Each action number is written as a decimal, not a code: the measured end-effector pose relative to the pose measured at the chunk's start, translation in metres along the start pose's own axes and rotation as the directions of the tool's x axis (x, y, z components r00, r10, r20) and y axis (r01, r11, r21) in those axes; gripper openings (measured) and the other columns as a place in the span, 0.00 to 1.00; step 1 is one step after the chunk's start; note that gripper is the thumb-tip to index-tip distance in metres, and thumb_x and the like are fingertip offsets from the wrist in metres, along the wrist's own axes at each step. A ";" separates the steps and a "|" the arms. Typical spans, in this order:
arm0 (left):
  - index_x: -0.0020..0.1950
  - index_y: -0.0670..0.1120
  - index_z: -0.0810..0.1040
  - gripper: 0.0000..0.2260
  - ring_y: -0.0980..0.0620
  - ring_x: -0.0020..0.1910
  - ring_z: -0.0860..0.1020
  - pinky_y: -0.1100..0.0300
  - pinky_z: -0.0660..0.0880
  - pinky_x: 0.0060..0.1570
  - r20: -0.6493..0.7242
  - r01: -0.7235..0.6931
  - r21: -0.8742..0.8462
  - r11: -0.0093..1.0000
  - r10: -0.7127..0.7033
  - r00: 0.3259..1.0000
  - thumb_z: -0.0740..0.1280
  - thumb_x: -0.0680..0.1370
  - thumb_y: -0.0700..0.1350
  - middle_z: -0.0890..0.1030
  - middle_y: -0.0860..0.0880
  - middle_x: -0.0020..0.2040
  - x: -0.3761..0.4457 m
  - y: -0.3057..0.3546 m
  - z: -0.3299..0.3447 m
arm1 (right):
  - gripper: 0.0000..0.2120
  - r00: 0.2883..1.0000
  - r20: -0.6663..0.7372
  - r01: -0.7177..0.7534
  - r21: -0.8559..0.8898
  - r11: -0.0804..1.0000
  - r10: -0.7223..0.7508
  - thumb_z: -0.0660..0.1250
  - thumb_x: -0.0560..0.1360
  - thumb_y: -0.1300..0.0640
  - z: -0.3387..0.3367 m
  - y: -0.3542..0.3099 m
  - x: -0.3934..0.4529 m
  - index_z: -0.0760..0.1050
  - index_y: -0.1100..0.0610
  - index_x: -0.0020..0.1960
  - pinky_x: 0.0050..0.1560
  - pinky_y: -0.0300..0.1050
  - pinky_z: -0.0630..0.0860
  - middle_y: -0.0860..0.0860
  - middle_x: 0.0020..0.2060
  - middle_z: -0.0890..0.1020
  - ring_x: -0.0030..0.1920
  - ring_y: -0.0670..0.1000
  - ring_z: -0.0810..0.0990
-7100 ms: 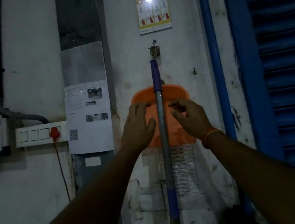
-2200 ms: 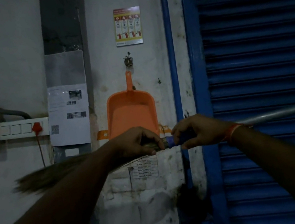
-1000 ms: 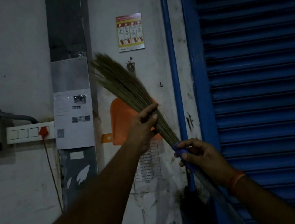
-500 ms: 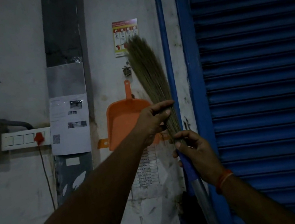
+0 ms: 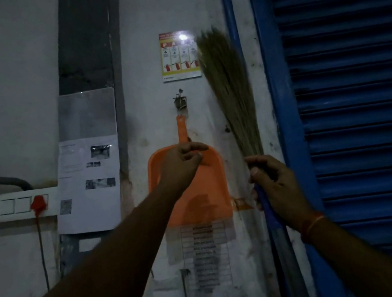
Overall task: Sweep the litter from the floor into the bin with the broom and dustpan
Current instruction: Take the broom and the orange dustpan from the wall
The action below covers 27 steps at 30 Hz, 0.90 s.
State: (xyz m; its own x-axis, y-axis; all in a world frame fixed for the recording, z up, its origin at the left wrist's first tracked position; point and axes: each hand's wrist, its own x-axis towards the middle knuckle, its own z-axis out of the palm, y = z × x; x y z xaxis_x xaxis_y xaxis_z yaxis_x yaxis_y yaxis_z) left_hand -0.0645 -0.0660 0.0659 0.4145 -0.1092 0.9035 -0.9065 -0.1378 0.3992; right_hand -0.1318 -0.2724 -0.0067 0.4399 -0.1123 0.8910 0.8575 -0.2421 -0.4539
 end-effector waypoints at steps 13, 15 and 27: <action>0.61 0.51 0.83 0.13 0.54 0.53 0.82 0.77 0.75 0.42 -0.015 -0.159 0.148 0.976 0.163 0.987 0.67 0.78 0.39 0.83 0.50 0.59 0.087 -0.073 0.000 | 0.12 1.000 0.006 0.024 0.024 0.999 -0.024 0.60 0.83 0.60 0.045 0.048 0.094 0.77 0.50 0.62 0.29 0.47 0.75 0.54 0.45 0.79 0.33 0.55 0.77; 0.63 0.52 0.82 0.15 0.56 0.56 0.80 0.72 0.76 0.48 -0.010 -0.186 0.164 0.969 0.190 0.982 0.68 0.78 0.40 0.81 0.51 0.62 0.100 -0.078 -0.002 | 0.13 1.000 0.007 0.026 0.002 1.000 -0.026 0.59 0.82 0.61 0.046 0.052 0.105 0.77 0.50 0.62 0.29 0.48 0.75 0.53 0.47 0.79 0.34 0.56 0.77; 0.65 0.50 0.76 0.19 0.46 0.65 0.75 0.50 0.77 0.62 -0.152 0.030 0.076 0.997 -0.018 0.988 0.72 0.76 0.38 0.74 0.44 0.70 0.185 -0.068 0.004 | 0.14 0.995 0.018 0.100 -0.029 0.995 -0.100 0.59 0.81 0.63 0.029 0.062 0.162 0.78 0.51 0.62 0.28 0.47 0.75 0.55 0.51 0.78 0.32 0.54 0.77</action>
State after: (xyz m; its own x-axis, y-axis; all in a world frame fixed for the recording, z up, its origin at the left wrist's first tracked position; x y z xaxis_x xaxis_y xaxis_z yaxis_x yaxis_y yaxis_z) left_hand 0.0740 -0.0802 0.2049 0.4135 0.0439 0.9094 -0.8849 -0.2157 0.4128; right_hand 0.0007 -0.2779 0.1094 0.3568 -0.0701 0.9316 0.8892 -0.2802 -0.3616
